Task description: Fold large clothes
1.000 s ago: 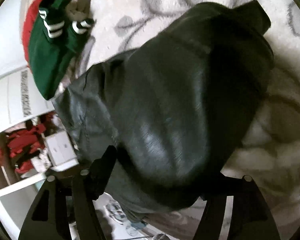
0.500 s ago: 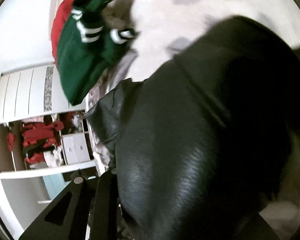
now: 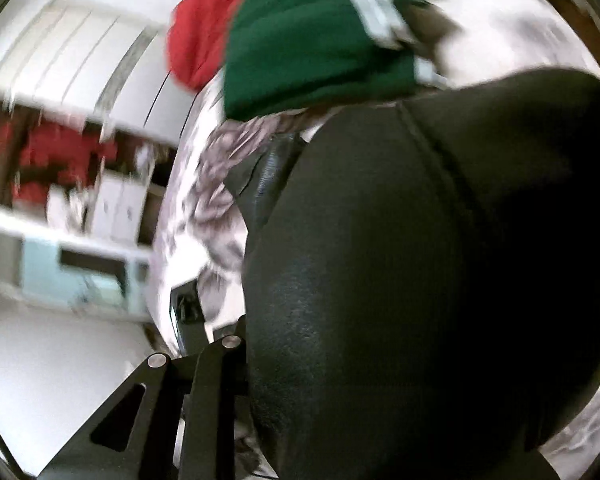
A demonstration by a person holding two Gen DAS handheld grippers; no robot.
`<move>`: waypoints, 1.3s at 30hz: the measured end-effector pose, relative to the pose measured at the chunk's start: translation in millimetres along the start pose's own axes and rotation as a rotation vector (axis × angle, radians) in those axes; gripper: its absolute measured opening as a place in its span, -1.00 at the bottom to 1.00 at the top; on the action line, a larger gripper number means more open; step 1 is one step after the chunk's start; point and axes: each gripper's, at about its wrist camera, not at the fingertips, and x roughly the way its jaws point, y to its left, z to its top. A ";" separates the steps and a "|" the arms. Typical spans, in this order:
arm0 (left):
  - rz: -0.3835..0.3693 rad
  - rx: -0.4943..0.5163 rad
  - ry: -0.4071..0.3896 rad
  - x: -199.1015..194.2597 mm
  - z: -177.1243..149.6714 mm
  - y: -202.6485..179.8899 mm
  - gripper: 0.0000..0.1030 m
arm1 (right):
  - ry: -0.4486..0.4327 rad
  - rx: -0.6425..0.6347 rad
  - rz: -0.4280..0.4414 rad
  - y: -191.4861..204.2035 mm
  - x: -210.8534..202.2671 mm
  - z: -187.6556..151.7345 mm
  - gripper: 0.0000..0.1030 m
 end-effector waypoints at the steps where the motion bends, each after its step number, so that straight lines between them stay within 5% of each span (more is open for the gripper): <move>1: -0.002 -0.039 -0.016 -13.8 -3.7 14.7 1.00 | 0.008 -0.047 -0.021 14.8 -1.4 -3.5 -0.54; 6: -0.009 -0.309 -0.151 -105.6 -39.3 114.8 1.00 | 0.080 -0.375 -0.147 112.7 24.6 -47.8 -0.54; 13: 0.152 -0.590 -0.219 -199.4 -138.2 238.1 1.00 | 0.314 -0.775 -0.243 216.7 126.8 -190.1 -0.50; 19: 0.252 -0.674 -0.204 -213.4 -176.3 266.3 1.00 | 0.581 -0.898 -0.255 217.4 200.4 -275.9 0.24; 21: 0.244 -0.690 -0.216 -216.0 -178.4 264.8 1.00 | 0.634 -0.850 -0.150 220.0 187.5 -267.7 0.63; 26: 0.222 -0.671 -0.272 -234.6 -166.0 252.4 1.00 | 0.820 -0.505 0.270 203.0 128.9 -213.8 0.66; 28: 0.197 -0.678 -0.299 -247.1 -160.9 251.5 1.00 | 0.850 -0.387 0.362 198.7 109.2 -189.4 0.67; 30: 0.179 -0.671 -0.330 -254.3 -153.6 247.5 1.00 | 0.783 -0.289 0.313 185.4 95.6 -154.5 0.67; 34: 0.186 -0.592 -0.319 -231.9 -133.1 233.4 1.00 | 0.661 -0.227 0.082 118.9 91.6 -110.3 0.67; 37: 0.154 -0.538 -0.229 -176.3 -118.0 218.7 1.00 | 0.674 -0.234 -0.011 71.7 119.8 -92.8 0.67; 39: 0.204 -0.493 -0.129 -126.4 -116.9 215.0 1.00 | 0.720 -0.224 -0.047 52.4 155.1 -86.3 0.81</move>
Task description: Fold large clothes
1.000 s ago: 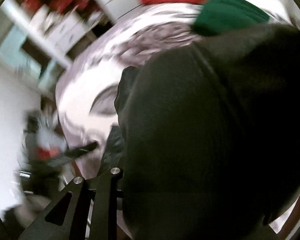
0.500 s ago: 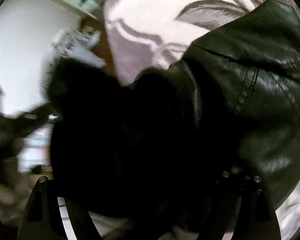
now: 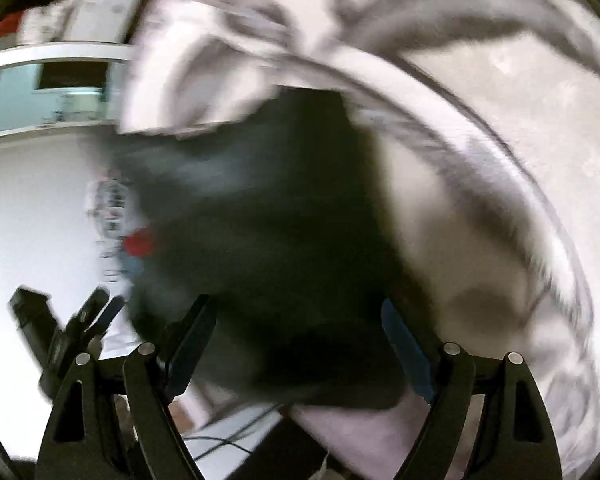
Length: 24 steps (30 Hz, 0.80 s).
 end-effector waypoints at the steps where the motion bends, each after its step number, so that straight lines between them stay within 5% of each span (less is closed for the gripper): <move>1: 0.043 0.029 0.043 24.1 -6.6 -0.8 1.00 | 0.028 0.003 0.034 -5.3 7.5 12.8 0.82; 6: -0.004 -0.044 0.087 64.7 -16.1 29.1 1.00 | 0.186 -0.011 0.237 -15.4 49.9 31.7 0.89; 8: 0.017 -0.012 0.072 60.6 -11.3 26.7 1.00 | 0.151 -0.008 0.267 -21.9 51.9 35.1 0.86; 12: 0.041 0.019 0.039 40.6 1.7 16.6 1.00 | 0.021 0.092 0.314 -29.6 24.6 12.6 0.22; 15: 0.032 0.028 -0.037 4.8 10.2 8.7 1.00 | -0.079 0.181 0.387 -38.0 -9.6 -15.9 0.06; 21: 0.003 0.066 -0.115 -39.6 3.3 -21.5 1.00 | -0.375 0.497 0.552 -107.8 -67.7 -96.1 0.12; 24: -0.055 0.090 -0.084 -30.0 0.2 -49.9 1.00 | -0.350 0.621 0.433 -152.6 -71.2 -121.2 0.56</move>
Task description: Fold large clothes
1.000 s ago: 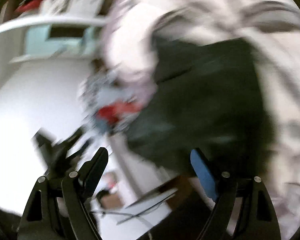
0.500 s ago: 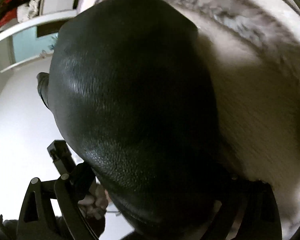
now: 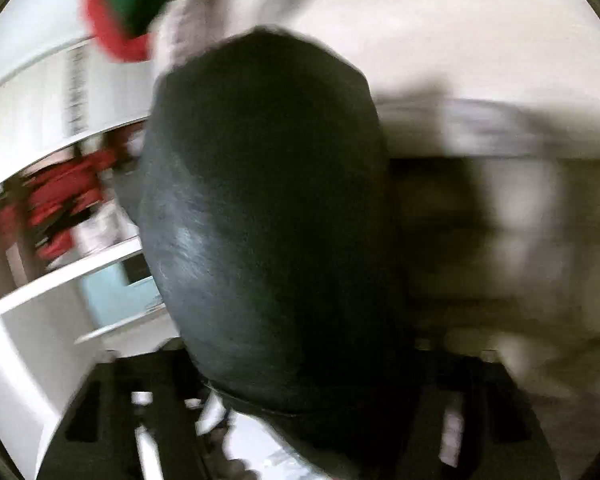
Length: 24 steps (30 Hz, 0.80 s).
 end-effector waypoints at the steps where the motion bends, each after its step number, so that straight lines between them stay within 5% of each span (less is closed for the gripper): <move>1: -0.026 0.009 0.017 8.0 -1.0 -15.2 1.00 | 0.024 0.024 -0.068 -9.9 -8.0 2.9 0.57; 4: -0.064 0.041 0.021 25.2 -0.4 -43.5 1.00 | 0.038 -0.003 -0.144 -10.8 -47.6 -0.8 0.58; 7: -0.026 0.097 0.036 52.1 2.7 -66.5 1.00 | -0.085 -0.091 -0.257 9.7 -113.7 -1.7 0.58; 10: 0.028 0.122 0.059 77.4 6.7 -69.2 1.00 | -0.133 -0.235 -0.174 62.5 -141.5 -12.3 0.57; 14: 0.050 0.127 0.088 97.6 7.9 -55.7 1.00 | 0.067 -0.410 -0.184 129.2 -75.0 0.3 0.19; 19: 0.037 0.087 0.105 109.7 11.4 -39.6 1.00 | 0.032 -0.376 -0.329 139.2 -21.6 29.2 0.15; 24: 0.014 0.071 0.142 121.2 17.2 -36.0 1.00 | 0.015 -0.365 -0.366 137.1 14.4 35.9 0.16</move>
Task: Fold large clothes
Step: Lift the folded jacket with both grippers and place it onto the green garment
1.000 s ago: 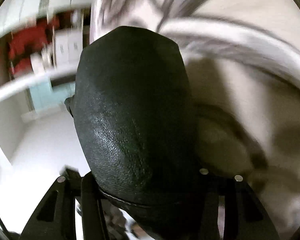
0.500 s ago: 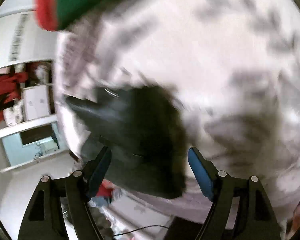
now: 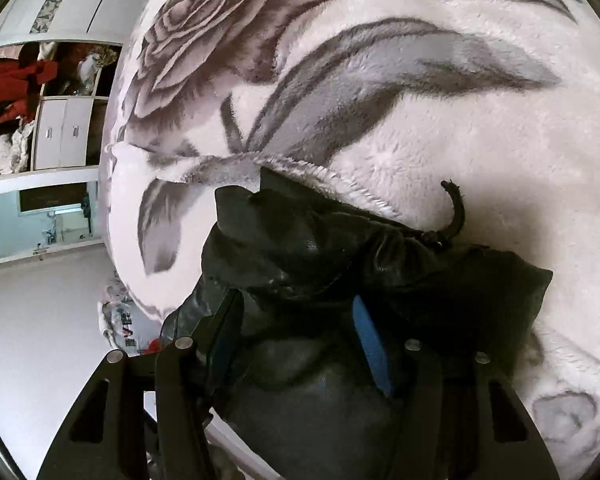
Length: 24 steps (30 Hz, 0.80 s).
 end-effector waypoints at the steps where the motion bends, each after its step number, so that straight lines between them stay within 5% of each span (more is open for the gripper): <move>1: -0.005 -0.004 0.003 -3.8 0.5 0.2 1.00 | 0.008 -0.013 0.005 1.8 -4.9 -2.6 0.16; 4: -0.020 -0.021 -0.031 -36.1 -8.1 7.4 1.00 | 0.024 -0.022 0.093 1.3 -11.2 -13.4 0.17; 6: -0.063 -0.079 -0.056 -63.2 -23.5 22.9 1.00 | 0.013 0.013 0.172 -10.5 -32.9 -32.3 0.58; 10: -0.196 -0.234 0.021 -59.2 -56.0 46.1 1.00 | 0.030 0.082 0.148 -71.2 -47.0 -79.0 0.61; 15: -0.450 -0.331 0.105 1.3 -62.8 43.9 1.00 | 0.138 0.187 0.266 -126.8 26.2 -97.9 0.61; 20: -0.521 -0.357 0.053 16.2 -47.2 39.4 1.00 | 0.147 0.209 0.528 -129.8 78.1 -82.8 0.66; 23: -0.565 -0.378 0.007 13.6 -41.0 36.6 1.00 | 0.139 0.192 0.553 -113.5 84.3 -71.8 0.66; 24: -0.570 -0.381 -0.012 13.6 -38.5 33.8 0.75 | 0.139 0.176 0.545 -108.3 85.4 -68.9 0.66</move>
